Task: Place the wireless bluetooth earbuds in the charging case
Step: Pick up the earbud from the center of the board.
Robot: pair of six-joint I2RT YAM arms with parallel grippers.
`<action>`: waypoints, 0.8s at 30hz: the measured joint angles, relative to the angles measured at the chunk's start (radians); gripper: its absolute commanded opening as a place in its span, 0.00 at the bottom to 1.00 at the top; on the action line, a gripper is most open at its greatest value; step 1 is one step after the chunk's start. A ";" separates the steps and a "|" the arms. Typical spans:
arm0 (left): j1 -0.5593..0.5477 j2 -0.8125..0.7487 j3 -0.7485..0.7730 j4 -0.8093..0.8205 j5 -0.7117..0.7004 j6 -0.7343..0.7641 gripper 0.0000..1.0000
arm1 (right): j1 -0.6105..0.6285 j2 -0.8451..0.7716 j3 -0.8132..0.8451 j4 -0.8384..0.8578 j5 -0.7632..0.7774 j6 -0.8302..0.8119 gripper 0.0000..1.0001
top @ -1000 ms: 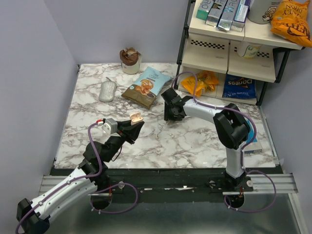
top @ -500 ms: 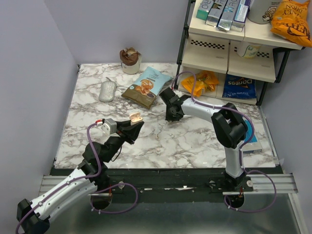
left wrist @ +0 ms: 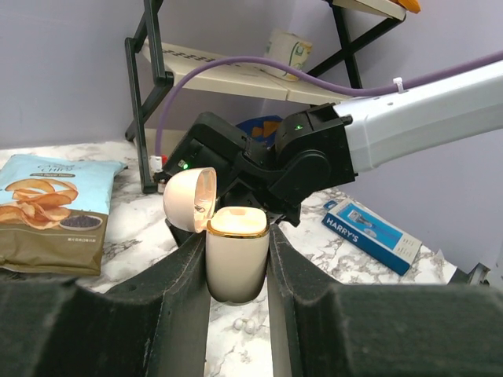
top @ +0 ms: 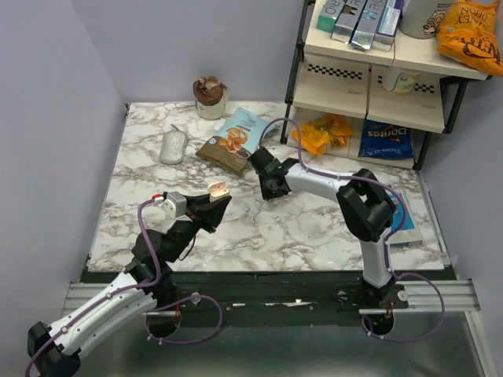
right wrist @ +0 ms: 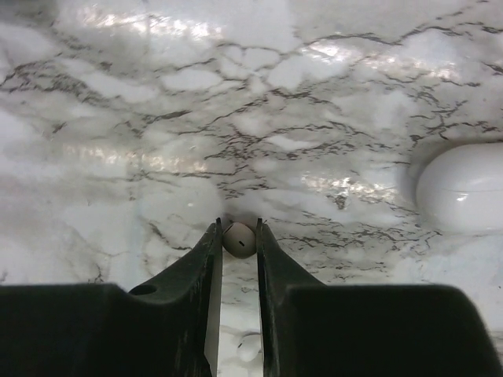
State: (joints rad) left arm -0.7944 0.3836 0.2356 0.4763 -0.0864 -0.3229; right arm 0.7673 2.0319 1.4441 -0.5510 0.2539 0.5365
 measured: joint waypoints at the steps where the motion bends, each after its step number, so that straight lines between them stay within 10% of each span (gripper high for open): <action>1: 0.000 0.000 0.000 0.000 0.000 0.000 0.00 | 0.008 0.000 0.000 0.005 0.000 -0.030 0.15; 10: -0.002 0.002 0.000 0.000 0.000 0.000 0.00 | 0.069 0.008 -0.001 0.051 0.029 -0.357 0.25; 17: -0.002 0.003 0.000 0.000 0.000 0.001 0.00 | 0.072 0.000 -0.006 0.072 0.056 -0.504 0.74; 24: -0.006 -0.013 0.000 0.000 0.000 0.001 0.00 | 0.071 -0.030 -0.035 0.083 0.053 -0.438 0.78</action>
State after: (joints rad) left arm -0.8009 0.3702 0.2356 0.4763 -0.0864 -0.3218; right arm 0.8383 2.0022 1.4086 -0.4679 0.3069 0.0990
